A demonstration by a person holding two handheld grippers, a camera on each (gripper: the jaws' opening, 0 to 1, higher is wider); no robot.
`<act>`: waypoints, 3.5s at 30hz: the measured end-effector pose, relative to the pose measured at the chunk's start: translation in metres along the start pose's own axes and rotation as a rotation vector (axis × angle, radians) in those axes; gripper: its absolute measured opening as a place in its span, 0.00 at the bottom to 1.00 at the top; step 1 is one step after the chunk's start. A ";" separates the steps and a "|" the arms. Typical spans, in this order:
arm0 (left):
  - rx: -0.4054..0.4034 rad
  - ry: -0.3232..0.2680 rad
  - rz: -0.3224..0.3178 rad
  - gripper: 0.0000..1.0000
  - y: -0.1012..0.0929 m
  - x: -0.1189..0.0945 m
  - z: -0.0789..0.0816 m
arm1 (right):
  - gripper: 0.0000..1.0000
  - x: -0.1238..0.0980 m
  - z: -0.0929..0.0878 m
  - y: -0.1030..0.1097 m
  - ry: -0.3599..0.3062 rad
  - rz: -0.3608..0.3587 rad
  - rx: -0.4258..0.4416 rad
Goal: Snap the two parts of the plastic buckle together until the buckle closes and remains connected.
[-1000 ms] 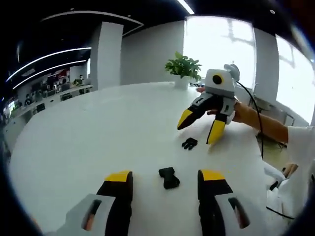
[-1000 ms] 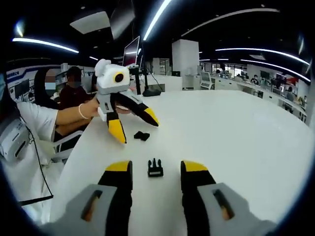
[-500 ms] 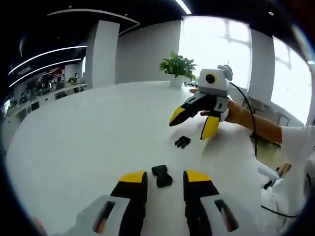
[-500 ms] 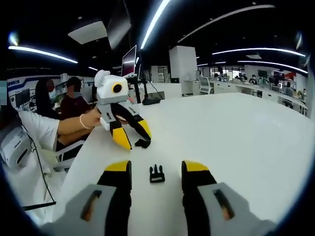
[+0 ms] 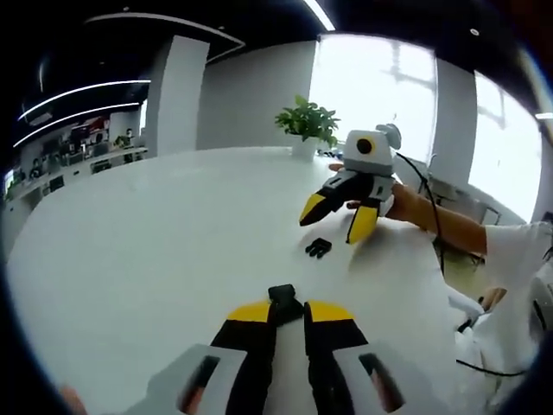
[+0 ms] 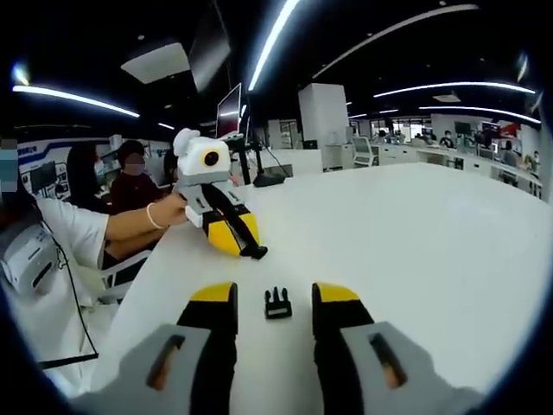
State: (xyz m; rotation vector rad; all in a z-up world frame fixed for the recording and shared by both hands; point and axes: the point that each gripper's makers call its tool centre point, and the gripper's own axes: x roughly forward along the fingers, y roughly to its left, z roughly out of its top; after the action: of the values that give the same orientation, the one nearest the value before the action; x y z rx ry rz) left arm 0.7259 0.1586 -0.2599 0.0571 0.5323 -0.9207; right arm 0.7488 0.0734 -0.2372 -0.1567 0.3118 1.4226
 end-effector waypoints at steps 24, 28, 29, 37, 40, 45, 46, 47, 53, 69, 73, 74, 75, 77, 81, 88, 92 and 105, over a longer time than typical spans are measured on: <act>0.103 0.109 -0.186 0.12 -0.011 0.002 0.003 | 0.31 -0.006 -0.001 0.002 -0.003 0.020 0.007; 0.079 0.122 -0.251 0.12 -0.011 0.002 0.003 | 0.31 -0.007 -0.002 0.002 0.001 0.021 0.007; 0.087 0.136 -0.255 0.11 -0.008 0.002 0.002 | 0.31 -0.008 -0.003 0.002 0.007 0.021 0.005; 0.108 0.173 -0.269 0.11 -0.007 0.001 0.001 | 0.31 -0.008 0.000 0.006 0.001 0.029 -0.001; 0.113 0.175 -0.256 0.13 -0.008 0.001 0.000 | 0.31 -0.007 0.000 0.008 -0.002 0.036 0.001; 0.075 0.153 -0.211 0.24 -0.010 0.001 0.000 | 0.31 -0.006 0.001 0.014 -0.014 0.045 0.005; 0.066 0.144 -0.201 0.26 -0.012 0.001 0.000 | 0.31 -0.006 0.001 0.016 -0.017 0.045 0.005; 0.061 0.133 -0.192 0.28 -0.014 0.002 -0.001 | 0.31 -0.007 0.002 0.016 -0.019 0.044 0.005; -0.007 0.036 -0.038 0.36 -0.011 0.005 0.002 | 0.31 -0.007 0.002 0.020 -0.027 0.044 0.006; 0.087 0.045 0.124 0.18 -0.013 0.006 -0.001 | 0.31 -0.007 0.001 0.024 -0.036 0.044 0.002; 0.082 0.041 0.102 0.13 -0.013 0.005 0.000 | 0.31 -0.008 0.001 0.022 -0.035 0.045 0.001; 0.079 0.040 0.097 0.13 -0.010 0.006 0.001 | 0.31 -0.008 0.001 0.022 -0.036 0.045 0.002; 0.076 0.038 0.091 0.13 -0.008 0.005 0.002 | 0.31 -0.008 0.001 0.022 -0.038 0.045 0.003; 0.077 0.037 0.082 0.13 -0.004 0.005 0.004 | 0.31 -0.009 0.002 0.022 -0.041 0.045 0.002; 0.070 0.037 0.069 0.12 0.002 0.005 0.006 | 0.31 -0.010 0.003 0.022 -0.041 0.045 -0.001; 0.125 0.051 0.007 0.12 0.000 0.005 0.007 | 0.31 -0.009 0.001 0.019 -0.028 0.039 0.000; 0.154 0.061 -0.028 0.12 -0.005 0.005 0.005 | 0.31 -0.009 -0.002 0.019 -0.017 0.040 0.006; 0.208 0.105 -0.201 0.12 -0.016 0.003 0.009 | 0.32 -0.007 -0.010 0.003 0.039 0.003 0.017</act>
State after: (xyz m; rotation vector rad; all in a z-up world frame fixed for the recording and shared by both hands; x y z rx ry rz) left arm 0.7185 0.1442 -0.2504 0.2449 0.5443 -1.1729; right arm 0.7441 0.0644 -0.2445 -0.1701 0.3560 1.4209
